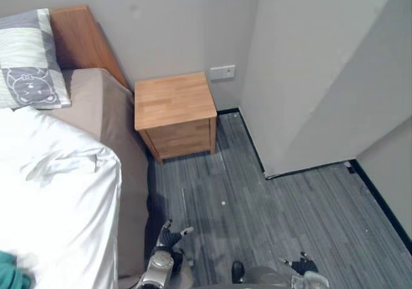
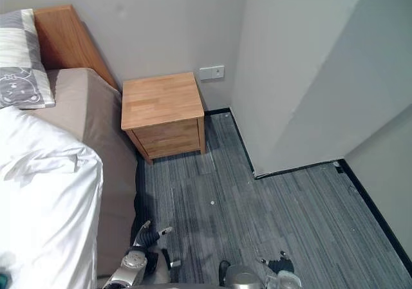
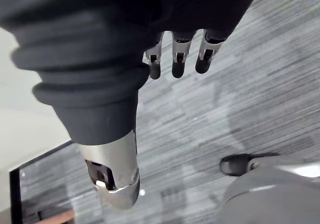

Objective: Tidy the bed and pick cloth on bed and put in laundry

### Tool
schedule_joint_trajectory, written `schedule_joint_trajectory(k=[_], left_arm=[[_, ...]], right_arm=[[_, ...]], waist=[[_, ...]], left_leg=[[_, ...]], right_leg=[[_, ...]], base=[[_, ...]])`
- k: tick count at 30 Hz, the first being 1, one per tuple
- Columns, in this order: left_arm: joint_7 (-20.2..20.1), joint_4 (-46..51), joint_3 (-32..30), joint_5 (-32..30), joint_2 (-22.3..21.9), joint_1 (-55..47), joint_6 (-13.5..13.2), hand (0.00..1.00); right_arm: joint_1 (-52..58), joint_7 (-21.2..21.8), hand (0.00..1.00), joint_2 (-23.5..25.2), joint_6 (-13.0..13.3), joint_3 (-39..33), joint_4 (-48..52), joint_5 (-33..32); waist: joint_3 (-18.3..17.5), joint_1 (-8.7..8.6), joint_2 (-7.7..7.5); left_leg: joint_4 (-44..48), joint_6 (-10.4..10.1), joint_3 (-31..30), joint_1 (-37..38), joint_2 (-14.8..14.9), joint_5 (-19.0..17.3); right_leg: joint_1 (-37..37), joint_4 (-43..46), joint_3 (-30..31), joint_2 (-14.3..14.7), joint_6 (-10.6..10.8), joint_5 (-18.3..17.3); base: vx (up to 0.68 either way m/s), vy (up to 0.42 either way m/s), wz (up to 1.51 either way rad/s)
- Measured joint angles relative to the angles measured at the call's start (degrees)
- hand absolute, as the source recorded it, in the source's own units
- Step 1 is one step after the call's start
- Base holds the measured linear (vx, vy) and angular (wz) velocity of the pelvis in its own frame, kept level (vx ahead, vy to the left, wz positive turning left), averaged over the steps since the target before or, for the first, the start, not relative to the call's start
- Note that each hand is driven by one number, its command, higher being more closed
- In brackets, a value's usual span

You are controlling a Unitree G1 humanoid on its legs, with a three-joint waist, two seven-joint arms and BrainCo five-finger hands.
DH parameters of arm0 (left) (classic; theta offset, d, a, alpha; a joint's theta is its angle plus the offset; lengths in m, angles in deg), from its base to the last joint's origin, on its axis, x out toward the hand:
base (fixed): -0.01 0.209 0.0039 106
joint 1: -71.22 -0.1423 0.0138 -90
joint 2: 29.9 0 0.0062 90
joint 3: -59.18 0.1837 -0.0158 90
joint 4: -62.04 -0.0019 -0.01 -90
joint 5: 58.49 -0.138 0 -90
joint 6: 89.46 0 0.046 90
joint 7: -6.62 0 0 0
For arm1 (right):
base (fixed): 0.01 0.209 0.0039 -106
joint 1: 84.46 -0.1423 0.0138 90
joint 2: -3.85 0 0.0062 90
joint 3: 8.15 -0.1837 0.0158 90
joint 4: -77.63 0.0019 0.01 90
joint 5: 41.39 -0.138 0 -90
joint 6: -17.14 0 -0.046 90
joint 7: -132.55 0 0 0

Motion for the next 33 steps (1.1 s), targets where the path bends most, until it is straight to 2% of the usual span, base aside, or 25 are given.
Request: schedule_joint_trajectory(k=[1, 2, 3, 4, 5, 6, 7, 8, 9, 10, 11, 13, 15, 16, 17, 19, 20, 21, 22, 23, 24, 26, 28, 30, 33], left_arm=[[0.0, -0.3, 0.5, 0.0, 0.5, 0.0, 0.0, 0.00], [0.0, -0.4, 0.8, 0.0, 0.5, 0.0, 0.0, 0.00], [0.0, -0.4, 0.8, 0.0, 0.5, -0.2, -0.1, 0.00], [-0.2, -0.9, 0.3, 0.5, 0.1, -0.3, 0.3, 0.00], [-0.2, -1.1, 0.3, 0.8, 0.1, -0.6, 0.4, 0.00], [-0.3, -1.1, 0.4, 1.3, 0.0, -1.1, 0.4, 0.00], [-0.3, -1.2, 0.6, 1.7, 0.1, -1.7, 0.4, 0.00], [-0.3, -2.5, 1.0, 1.8, 1.2, -1.8, 0.5, 0.00], [-0.3, -3.2, 1.0, 1.8, 1.6, -1.9, 0.5, 0.00], [-0.2, -4.1, 0.9, 1.8, 2.2, -1.9, 0.8, 0.00], [-0.2, -4.1, 0.8, 1.8, 2.4, -2.0, 0.9, 0.00], [-0.3, -4.5, 0.8, 1.8, 2.5, -2.1, 1.0, 0.00], [-0.3, -4.4, 0.8, 1.8, 3.3, -2.9, 0.5, 0.00], [-0.3, -4.1, 0.7, 2.1, 3.9, -2.9, 0.3, 0.00], [-0.4, -4.0, -1.0, 2.8, 3.0, -1.4, 0.6, 0.00], [-0.5, -3.7, -3.4, 2.9, 0.9, -1.8, 0.4, 0.00], [-0.5, -3.7, -4.6, 2.9, 0.3, -1.9, 0.4, 0.00], [-0.5, -3.6, -4.7, 2.9, 0.1, -1.9, 0.3, 0.00], [-1.1, -3.4, -5.4, 2.9, -0.3, -1.8, 0.4, 0.00], [-1.6, -3.0, -6.7, 3.0, -0.5, -1.7, 0.4, 0.00], [-1.6, -2.6, -7.0, 3.4, -0.5, -1.8, 0.4, 0.00], [-1.5, -1.9, -6.9, 4.5, -0.2, -2.2, 0.6, 0.00], [-1.5, -1.1, -6.6, 4.5, -0.2, -2.9, 0.8, 0.00], [-1.5, -0.7, -5.6, 4.5, 0.5, -3.7, 0.6, 0.00], [-1.7, -1.1, -3.3, 4.2, 2.6, -3.7, 0.3, 0.00]], right_arm=[[0.0, 0.0, 0.00, 1.2, 0.1, 0.4, 0.1, 0.7], [-0.1, 0.0, 0.00, 2.0, 0.0, 0.4, 0.0, 0.9], [0.0, 0.1, 0.00, 2.3, 0.0, 0.6, -0.1, 0.9], [-1.0, 0.8, 0.00, 2.5, 0.1, 0.9, -1.6, 1.4], [-1.7, 1.1, 0.00, 2.4, 0.0, 0.8, -2.5, 1.6], [-1.7, 1.1, 0.00, 2.3, 0.0, 0.8, -2.4, 1.8], [-1.5, 1.2, 0.00, 2.2, 0.1, 0.8, -2.3, 2.1], [-1.6, 1.2, 0.00, 2.0, 0.1, 0.6, -1.6, 1.8], [-1.7, 1.1, 0.00, 1.7, 0.1, 0.7, -1.3, 1.9], [-1.6, 1.0, 0.00, 1.3, 0.2, 0.6, -1.1, 1.9], [-1.7, 1.0, 0.00, 1.1, 0.2, 0.5, -1.2, 1.9], [-1.5, 1.0, 0.00, 0.3, 0.2, 0.1, -1.4, 1.8], [-0.5, 0.9, 0.00, 1.0, 0.1, -1.2, -1.8, 1.2], [0.2, 0.9, 0.00, 1.7, 0.1, -1.7, -2.0, 0.9], [-0.6, 1.0, 0.00, 1.0, -0.1, -3.4, -3.9, 0.6], [0.2, 0.6, 0.00, 0.7, 0.0, -5.9, -3.5, 0.1], [1.1, 0.8, 0.00, 0.8, -0.1, -6.0, -2.3, -0.6], [1.6, 0.7, 0.00, 0.9, 0.0, -6.0, -1.6, -1.0], [2.3, 0.7, 0.00, 1.1, 0.0, -5.9, -0.1, -1.6], [2.3, 0.4, 0.00, 1.9, -0.2, -6.0, 2.1, -2.6], [2.2, -0.1, 0.00, 2.5, -0.2, -6.0, 4.2, -3.3], [3.0, -3.3, 0.00, 4.4, -0.3, -5.9, 18.8, -3.9], [2.5, -6.0, 0.00, 5.0, 0.1, -5.9, 29.2, -3.3], [1.0, -8.7, 0.00, 4.7, 0.2, -6.9, 37.9, -0.8], [-3.1, -11.7, 0.00, 2.1, 0.2, -9.4, 48.3, 6.0]], waist=[[-1.5, -0.31, -1.37], [-2.3, -0.51, -2.33], [-2.4, -0.53, -2.53], [-2.5, -0.15, -2.82], [-2.5, 0.34, -2.65], [-2.5, 0.58, -2.62], [-2.7, 0.43, -2.55], [-2.8, -0.22, -2.59], [-2.7, -0.70, -2.37], [-2.5, -0.77, -2.04], [-2.4, -0.75, -2.13], [-2.4, -1.08, -2.07], [-3.7, -1.93, -3.99], [-4.3, -2.33, -5.64], [-2.7, -0.82, -3.03], [-3.2, 1.02, -1.20], [-3.5, 0.92, -0.72], [-3.7, 0.89, -0.52], [-4.2, 0.74, 0.25], [-4.0, 0.91, -0.27], [-3.8, 1.04, -0.53], [-3.4, 0.60, -0.77], [-3.4, 0.87, -0.69], [-3.6, 0.93, -0.58], [-3.3, 0.36, -1.36]], left_leg=[[-5.7, 8.3, 11.5, 2.4, -2.2, -0.4], [-6.6, 10.4, 14.6, 2.6, -3.6, -1.3], [-6.7, 11.7, 14.9, 2.7, -4.2, -2.2], [-8.8, 12.5, 12.6, 4.3, -6.2, -3.2], [-12.3, 12.5, 10.1, 7.4, -8.2, -3.1], [-14.5, 12.3, 8.3, 9.6, -9.3, -3.0], [-17.3, 10.9, 4.9, 12.4, -10.6, -2.8], [-19.7, 10.6, -1.4, 15.9, -11.4, -2.7], [-20.3, 10.5, -4.4, 17.1, -11.4, -2.7], [-21.3, 9.9, -9.5, 19.2, -11.1, -2.3], [-21.4, 9.7, -11.3, 20.0, -11.0, -2.2], [-21.1, 8.8, -19.1, 21.4, -9.9, -1.8], [-18.8, 2.0, -28.8, 18.2, -9.5, -4.6], [-17.8, -1.1, -31.6, 16.6, -9.7, -6.7], [-15.9, -3.5, -37.1, 14.9, -7.6, -7.8], [-15.6, -4.6, -37.6, 12.5, -7.1, -6.6], [-15.8, -5.7, -39.6, 11.6, -5.9, -4.2], [-15.9, -6.4, -40.5, 11.1, -5.4, -3.6], [-15.9, -6.4, -41.7, 9.8, -4.4, -2.1], [-16.8, -5.3, -39.3, 8.4, -3.5, 0.4], [-16.7, -4.4, -36.7, 8.1, -3.2, 1.1], [-12.4, -2.0, -16.2, 7.6, -1.3, 0.2], [-11.7, -0.3, -7.7, 7.5, -0.8, 0.1], [-15.0, -0.2, -7.5, 7.8, -2.5, 1.5], [-24.1, 0.5, -9.5, 8.7, -6.5, 6.8]], right_leg=[[0.9, -0.1, -4.6, -2.1, 1.5, -0.9], [1.4, -0.2, -8.4, -3.0, 2.3, -0.5], [2.1, 0.2, -10.3, -3.2, 2.9, -0.1], [1.6, 7.6, -13.8, -4.8, 3.6, -0.4], [-1.4, 20.4, -15.6, -6.7, 5.3, 0.7], [-4.2, 29.6, -15.7, -8.5, 7.1, 3.7], [-9.0, 41.8, -14.3, -10.5, 6.6, 8.0], [-14.9, 53.1, -11.8, -11.1, 5.0, 4.3], [-16.7, 54.0, -11.6, -11.1, 4.5, 2.6], [-19.6, 52.1, -10.1, -10.8, 4.0, 0.1], [-20.7, 50.3, -9.0, -10.7, 3.9, -0.8], [-23.0, 37.1, -0.3, -8.3, 5.1, -2.3], [-22.7, 18.4, 20.9, -4.5, 7.6, 0.0], [-21.9, 14.3, 26.5, -4.3, 8.2, 1.7], [-21.8, 18.2, 24.9, -1.7, 8.4, 0.7], [-22.0, 20.1, 19.3, -0.8, 6.1, -0.9], [-21.0, 21.8, 14.3, -0.7, 4.4, -2.7], [-20.7, 22.1, 12.4, -0.7, 3.9, -3.1], [-19.9, 21.8, 7.9, -0.8, 2.8, -3.6], [-19.0, 21.0, 4.1, -1.3, 2.4, -3.5], [-18.6, 20.6, 3.0, -1.7, 2.1, -3.4], [-16.8, 19.0, -0.3, -3.2, 1.1, -3.1], [-16.7, 18.6, -1.1, -4.2, 1.2, -3.2], [-16.2, 16.3, -0.9, -4.5, 2.0, -3.0], [-15.8, 11.7, 0.2, -5.2, 2.4, -0.4]], base=[[0.61, 0.097, 1.17], [0.75, 0.116, 1.49], [0.62, 0.133, 1.75], [0.73, 0.207, 1.68], [0.59, 0.195, 1.61], [0.46, 0.153, 1.37], [0.56, 0.048, 1.93], [0.56, -0.028, 2.18], [0.66, -0.150, 2.64], [0.41, -0.205, 1.92], [0.60, -0.397, 2.40], [0.50, -0.458, 2.45], [0.37, -0.528, 2.89], [0.33, -0.666, 2.53], [0.21, -0.506, 1.74], [0.16, -0.436, 1.53], [0.12, -0.365, 1.61], [0.12, -0.357, 1.79], [0.09, -0.315, 1.63], [0.07, -0.280, 1.53], [0.03, -0.232, 1.22], [0.02, -0.142, 0.80], [-0.04, -0.020, 0.38], [-0.07, 0.037, 0.27], [0.00, 0.077, 0.49]])
